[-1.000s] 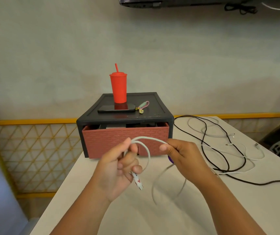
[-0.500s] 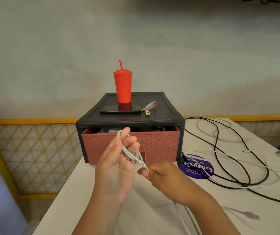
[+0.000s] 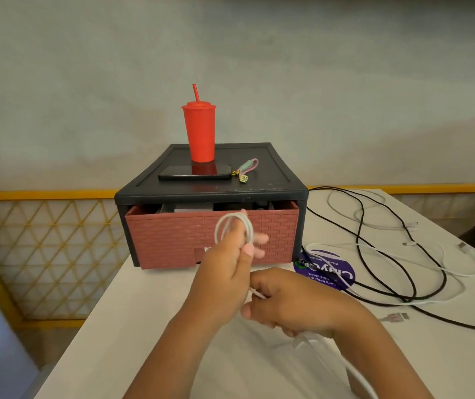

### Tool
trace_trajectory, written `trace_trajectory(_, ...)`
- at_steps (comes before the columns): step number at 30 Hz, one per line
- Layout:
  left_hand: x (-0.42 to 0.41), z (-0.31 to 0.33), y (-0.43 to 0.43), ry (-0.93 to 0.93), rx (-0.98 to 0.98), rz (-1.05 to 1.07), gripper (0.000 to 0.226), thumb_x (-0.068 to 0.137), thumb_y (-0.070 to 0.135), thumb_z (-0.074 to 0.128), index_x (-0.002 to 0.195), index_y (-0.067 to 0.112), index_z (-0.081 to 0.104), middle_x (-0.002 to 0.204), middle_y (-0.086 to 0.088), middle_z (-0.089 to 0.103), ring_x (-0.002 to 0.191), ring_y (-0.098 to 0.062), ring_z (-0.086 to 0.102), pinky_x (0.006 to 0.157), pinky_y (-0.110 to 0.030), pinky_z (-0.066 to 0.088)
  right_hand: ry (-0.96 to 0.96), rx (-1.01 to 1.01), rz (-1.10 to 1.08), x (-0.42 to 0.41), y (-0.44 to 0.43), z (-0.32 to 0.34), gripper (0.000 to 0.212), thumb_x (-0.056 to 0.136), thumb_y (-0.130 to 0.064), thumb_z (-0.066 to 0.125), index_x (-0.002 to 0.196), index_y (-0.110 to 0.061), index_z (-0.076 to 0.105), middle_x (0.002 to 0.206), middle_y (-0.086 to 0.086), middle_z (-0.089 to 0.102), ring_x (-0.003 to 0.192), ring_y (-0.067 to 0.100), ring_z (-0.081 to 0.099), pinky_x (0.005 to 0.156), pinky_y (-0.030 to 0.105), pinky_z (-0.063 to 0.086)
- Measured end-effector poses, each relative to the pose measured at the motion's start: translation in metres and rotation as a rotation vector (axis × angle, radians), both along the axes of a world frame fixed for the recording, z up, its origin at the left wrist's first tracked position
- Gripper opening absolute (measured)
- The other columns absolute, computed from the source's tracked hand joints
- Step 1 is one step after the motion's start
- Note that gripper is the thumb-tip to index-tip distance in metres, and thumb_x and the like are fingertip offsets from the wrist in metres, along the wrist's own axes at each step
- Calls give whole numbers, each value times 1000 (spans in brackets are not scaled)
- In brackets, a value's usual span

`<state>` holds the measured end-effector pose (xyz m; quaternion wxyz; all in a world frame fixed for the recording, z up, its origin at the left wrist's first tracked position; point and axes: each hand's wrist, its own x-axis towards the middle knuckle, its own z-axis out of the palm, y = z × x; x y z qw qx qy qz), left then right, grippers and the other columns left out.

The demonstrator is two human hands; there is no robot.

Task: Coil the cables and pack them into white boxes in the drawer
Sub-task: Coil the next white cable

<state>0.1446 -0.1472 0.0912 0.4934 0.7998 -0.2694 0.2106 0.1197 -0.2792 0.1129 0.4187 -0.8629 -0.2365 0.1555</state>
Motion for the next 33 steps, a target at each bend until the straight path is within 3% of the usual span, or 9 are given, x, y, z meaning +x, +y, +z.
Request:
trace_trajectory(3,0,0,7,-12,234,-57,31,92,43,32,101,24,56,68,14,55,63,-4,55,61,-30,49,198,294,-27,4,-14,1,9,90,-7,54,97,-3,60,50,-4,46,33,2,35,35,15,35)
trace_trajectory(6,-3,7,12,38,212,-172,49,88,55,37,83,9,54,66,1,55,69,-15,58,67,-43,48,370,579,-39,12,-25,1,25,81,-16,56,97,2,62,50,3,49,29,3,35,31,14,31)
trace_trajectory(11,-1,10,26,168,147,-253,41,76,54,52,84,17,66,64,17,57,59,1,48,58,-17,35,645,927,230,28,-35,1,44,85,-41,59,104,-2,65,63,16,62,35,13,57,33,16,44)
trace_trajectory(14,4,9,34,203,40,-136,60,69,64,45,77,10,69,57,16,52,54,2,45,57,-17,37,794,1193,460,38,-46,-1,59,96,-45,37,122,7,49,84,26,65,65,28,69,56,29,58)
trace_trajectory(16,3,14,34,239,-30,-97,42,75,58,47,73,22,68,54,24,57,57,7,52,58,-8,39,754,1296,477,41,-51,-3,58,100,-42,27,127,7,43,88,26,63,74,28,67,64,31,54)
trace_trajectory(22,0,15,33,398,-128,-218,43,83,58,44,59,33,70,39,9,33,52,-5,43,69,-29,44,648,1394,343,33,-46,-1,36,103,-24,26,118,0,48,85,18,62,69,20,44,73,31,44)
trace_trajectory(27,-1,18,33,426,21,-172,51,83,60,38,42,39,61,75,-17,65,64,-11,50,70,-26,42,516,1383,441,33,-40,-2,32,100,-21,36,114,3,52,77,13,64,70,19,52,77,33,48)
trace_trajectory(30,0,16,31,458,41,-153,48,84,63,41,55,35,68,52,11,55,53,-2,45,73,-29,44,495,1327,528,34,-37,-3,26,97,-19,43,105,1,59,72,8,66,61,15,43,76,31,47)
trace_trajectory(33,0,17,29,481,47,-134,47,79,58,39,72,24,71,42,19,49,51,-1,42,70,-24,41,374,1221,427,32,-37,0,16,88,-23,59,88,-10,67,55,-2,60,56,8,52,72,27,49)
